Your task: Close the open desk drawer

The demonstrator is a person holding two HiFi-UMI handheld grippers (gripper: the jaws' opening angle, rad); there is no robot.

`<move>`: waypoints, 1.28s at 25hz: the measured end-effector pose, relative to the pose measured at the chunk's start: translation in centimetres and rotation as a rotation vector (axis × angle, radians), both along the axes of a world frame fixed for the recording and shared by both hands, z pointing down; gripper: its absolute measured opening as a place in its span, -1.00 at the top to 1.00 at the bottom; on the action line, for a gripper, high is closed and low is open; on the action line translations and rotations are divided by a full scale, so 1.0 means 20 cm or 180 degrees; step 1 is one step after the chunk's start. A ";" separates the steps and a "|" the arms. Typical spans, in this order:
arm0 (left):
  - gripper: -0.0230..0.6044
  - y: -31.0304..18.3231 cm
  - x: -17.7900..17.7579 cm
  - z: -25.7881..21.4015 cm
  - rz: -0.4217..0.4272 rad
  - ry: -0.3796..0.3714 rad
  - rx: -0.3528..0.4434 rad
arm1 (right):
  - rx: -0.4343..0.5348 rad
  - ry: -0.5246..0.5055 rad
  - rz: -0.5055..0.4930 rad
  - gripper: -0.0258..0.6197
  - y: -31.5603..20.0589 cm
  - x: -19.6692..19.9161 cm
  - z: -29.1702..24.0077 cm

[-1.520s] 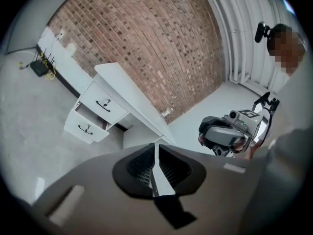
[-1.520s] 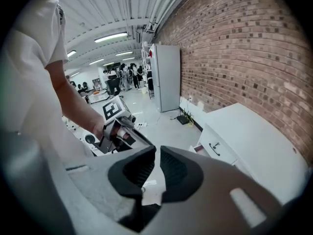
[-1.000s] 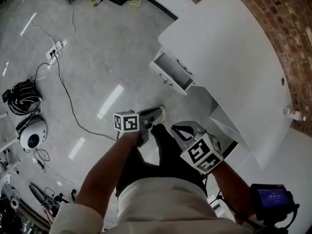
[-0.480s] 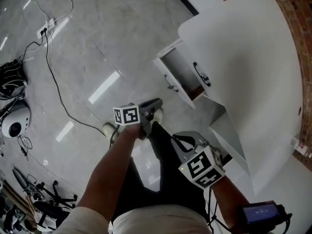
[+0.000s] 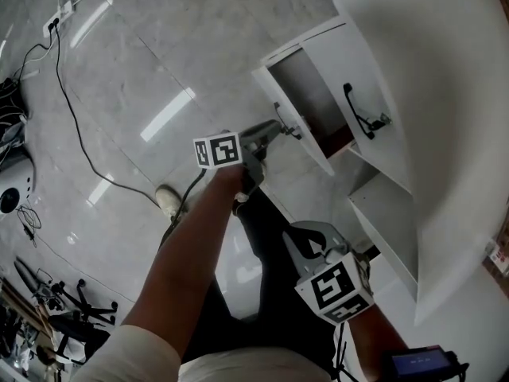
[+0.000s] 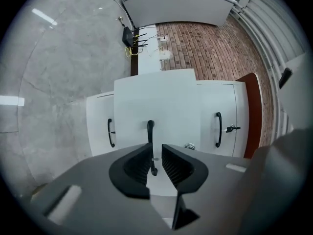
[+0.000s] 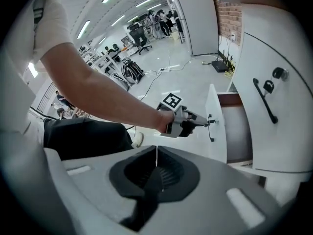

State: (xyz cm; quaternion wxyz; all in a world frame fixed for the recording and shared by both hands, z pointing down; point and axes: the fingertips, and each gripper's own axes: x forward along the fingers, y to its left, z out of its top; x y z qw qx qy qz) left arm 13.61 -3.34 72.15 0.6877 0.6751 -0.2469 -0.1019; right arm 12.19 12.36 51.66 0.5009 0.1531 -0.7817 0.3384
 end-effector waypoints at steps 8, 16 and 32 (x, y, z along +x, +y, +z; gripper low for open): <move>0.81 -0.07 0.06 0.07 -0.0081 0.0142 -0.0035 | -0.0059 0.0026 0.0057 0.90 -0.02 0.08 0.06; 0.86 -0.09 0.07 0.05 -0.0173 0.0198 -0.0042 | -0.0107 -0.0012 0.0106 0.90 -0.02 0.07 0.07; 0.86 -0.26 0.26 0.03 -0.0240 0.0375 0.0048 | -0.0176 -0.0022 0.0117 0.90 0.01 0.09 0.08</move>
